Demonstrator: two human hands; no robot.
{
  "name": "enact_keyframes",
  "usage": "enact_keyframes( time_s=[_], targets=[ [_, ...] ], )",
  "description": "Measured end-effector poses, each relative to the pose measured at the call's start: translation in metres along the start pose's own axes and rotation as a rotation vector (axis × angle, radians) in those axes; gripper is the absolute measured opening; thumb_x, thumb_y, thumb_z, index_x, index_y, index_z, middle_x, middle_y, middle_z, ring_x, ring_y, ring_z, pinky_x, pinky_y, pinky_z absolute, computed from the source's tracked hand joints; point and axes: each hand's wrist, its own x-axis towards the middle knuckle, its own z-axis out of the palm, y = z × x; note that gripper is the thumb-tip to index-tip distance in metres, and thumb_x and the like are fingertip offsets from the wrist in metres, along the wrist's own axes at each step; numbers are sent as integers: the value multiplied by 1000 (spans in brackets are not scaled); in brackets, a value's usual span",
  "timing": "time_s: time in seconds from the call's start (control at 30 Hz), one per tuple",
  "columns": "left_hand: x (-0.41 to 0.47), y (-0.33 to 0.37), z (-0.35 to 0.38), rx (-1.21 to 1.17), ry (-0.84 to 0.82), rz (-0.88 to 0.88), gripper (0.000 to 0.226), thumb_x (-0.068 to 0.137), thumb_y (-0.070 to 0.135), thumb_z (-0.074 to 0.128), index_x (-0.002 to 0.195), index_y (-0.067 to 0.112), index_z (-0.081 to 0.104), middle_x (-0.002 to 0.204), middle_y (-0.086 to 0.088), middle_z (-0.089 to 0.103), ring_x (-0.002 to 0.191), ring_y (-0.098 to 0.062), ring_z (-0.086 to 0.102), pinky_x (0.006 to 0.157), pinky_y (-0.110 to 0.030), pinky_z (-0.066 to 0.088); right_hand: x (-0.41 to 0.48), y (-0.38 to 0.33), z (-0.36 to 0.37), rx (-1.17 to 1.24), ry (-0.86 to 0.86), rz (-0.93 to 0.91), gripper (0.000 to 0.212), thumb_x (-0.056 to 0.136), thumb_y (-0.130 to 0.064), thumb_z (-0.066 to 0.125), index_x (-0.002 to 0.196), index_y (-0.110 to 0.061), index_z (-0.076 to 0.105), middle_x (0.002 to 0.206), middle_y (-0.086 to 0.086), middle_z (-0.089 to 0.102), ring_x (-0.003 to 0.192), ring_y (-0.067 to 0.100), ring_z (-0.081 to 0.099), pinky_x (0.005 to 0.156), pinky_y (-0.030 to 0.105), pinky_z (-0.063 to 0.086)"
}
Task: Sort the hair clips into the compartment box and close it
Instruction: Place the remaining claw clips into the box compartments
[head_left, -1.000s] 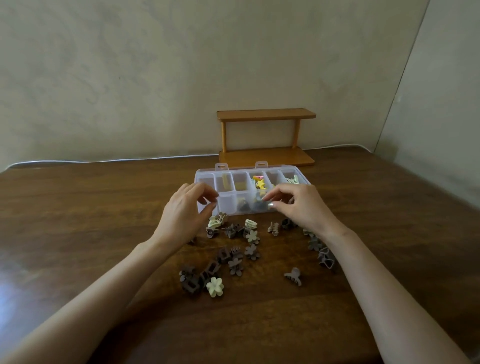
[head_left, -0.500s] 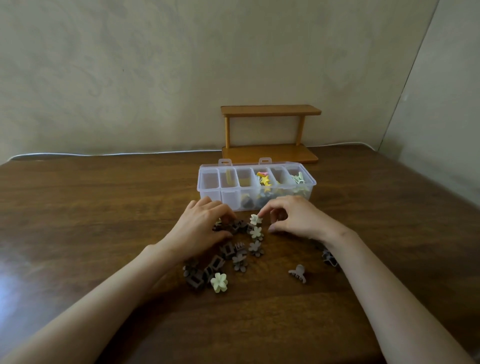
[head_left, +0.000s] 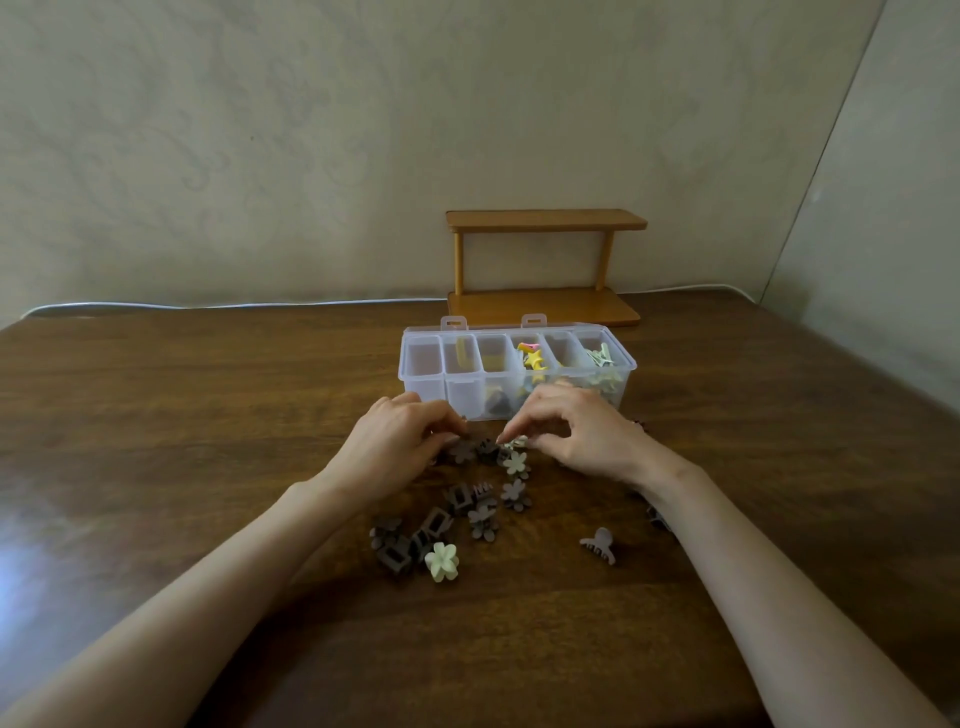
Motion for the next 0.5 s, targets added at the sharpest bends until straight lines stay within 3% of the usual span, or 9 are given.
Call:
enact_keyframes(
  time_s=[0.1, 0.23, 0.4, 0.5],
  targets=[
    [0, -1, -4, -12, 31, 8, 18, 90, 20, 56, 105, 23, 65, 92, 10, 52, 90, -7, 51, 83, -25, 43, 0, 1, 0, -7, 1, 23, 39, 85, 2, 55, 90, -32, 73, 96, -5, 60, 98, 8, 50, 89, 31, 45],
    [4, -9, -17, -46, 98, -55, 11, 87, 19, 60, 97, 23, 64, 83, 18, 52, 83, -5, 51, 71, -20, 43, -1, 1, -2, -19, 31, 52, 33, 88, -3, 57, 86, -31, 73, 93, -9, 58, 95, 3, 48, 87, 27, 43],
    [5, -22, -22, -15, -254, -101, 13, 79, 32, 69, 88, 28, 61, 92, 11, 61, 86, -5, 56, 73, -21, 47, -1, 0, 0, -22, 50, 60, 24, 87, -10, 61, 85, -32, 70, 93, -8, 60, 93, 3, 52, 82, 21, 43],
    [4, -20, -19, -11, -319, -82, 13, 81, 25, 69, 90, 29, 60, 97, 9, 58, 92, -7, 54, 81, -26, 47, 0, 0, 0, -13, 56, 62, 23, 87, -10, 62, 84, -32, 70, 94, -5, 61, 91, 4, 54, 79, 19, 44]
  ],
)
